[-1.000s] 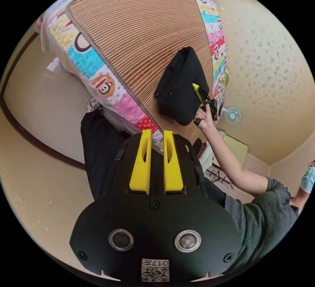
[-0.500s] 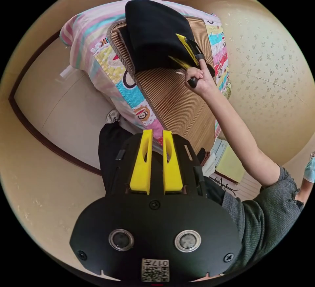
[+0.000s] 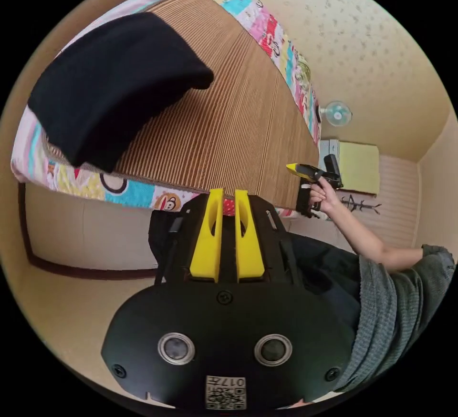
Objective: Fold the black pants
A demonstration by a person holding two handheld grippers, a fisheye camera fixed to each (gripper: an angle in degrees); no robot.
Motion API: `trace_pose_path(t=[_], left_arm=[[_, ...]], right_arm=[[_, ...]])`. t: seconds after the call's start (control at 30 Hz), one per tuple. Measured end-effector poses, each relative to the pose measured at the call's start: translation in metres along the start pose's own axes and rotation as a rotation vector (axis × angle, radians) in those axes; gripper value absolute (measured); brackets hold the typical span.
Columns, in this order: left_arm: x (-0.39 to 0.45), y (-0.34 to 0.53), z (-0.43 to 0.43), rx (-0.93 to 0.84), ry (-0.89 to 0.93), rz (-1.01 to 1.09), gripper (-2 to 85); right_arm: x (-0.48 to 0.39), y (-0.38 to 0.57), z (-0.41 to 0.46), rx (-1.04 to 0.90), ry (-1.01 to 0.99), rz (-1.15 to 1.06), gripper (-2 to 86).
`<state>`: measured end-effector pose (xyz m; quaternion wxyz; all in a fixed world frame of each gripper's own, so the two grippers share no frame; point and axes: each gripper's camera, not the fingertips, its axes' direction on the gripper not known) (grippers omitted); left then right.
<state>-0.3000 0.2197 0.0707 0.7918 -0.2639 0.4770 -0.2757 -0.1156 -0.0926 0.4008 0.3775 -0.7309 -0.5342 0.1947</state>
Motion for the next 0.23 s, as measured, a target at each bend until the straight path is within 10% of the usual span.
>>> trace_pose_path(t=[0.23], left_arm=[[0.096,-0.075,0.071,-0.122,-0.057,0.453,3.6]], right_arm=[[-0.054,0.196,-0.109,0.441,0.713,0.066,0.5]])
